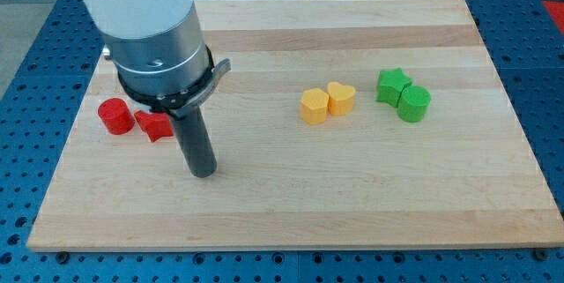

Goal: Push the red blocks towards center left

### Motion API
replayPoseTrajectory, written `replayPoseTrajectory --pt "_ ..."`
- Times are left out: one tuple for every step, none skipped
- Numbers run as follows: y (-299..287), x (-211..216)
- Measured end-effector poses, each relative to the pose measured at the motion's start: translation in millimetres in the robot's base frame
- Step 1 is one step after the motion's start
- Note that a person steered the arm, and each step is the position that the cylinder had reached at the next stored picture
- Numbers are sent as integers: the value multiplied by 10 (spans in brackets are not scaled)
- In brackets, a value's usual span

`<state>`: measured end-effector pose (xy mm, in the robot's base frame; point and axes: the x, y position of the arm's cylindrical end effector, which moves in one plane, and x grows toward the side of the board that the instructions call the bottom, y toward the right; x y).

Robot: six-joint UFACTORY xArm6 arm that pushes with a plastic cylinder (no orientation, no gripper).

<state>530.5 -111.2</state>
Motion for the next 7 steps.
replayPoseTrajectory --pt "0 -200" --pt "-10 -225" --pt "-147 -362" --pt "-333 -374" --pt "-593 -390" --pt "-796 -395" --pt "-855 -326"
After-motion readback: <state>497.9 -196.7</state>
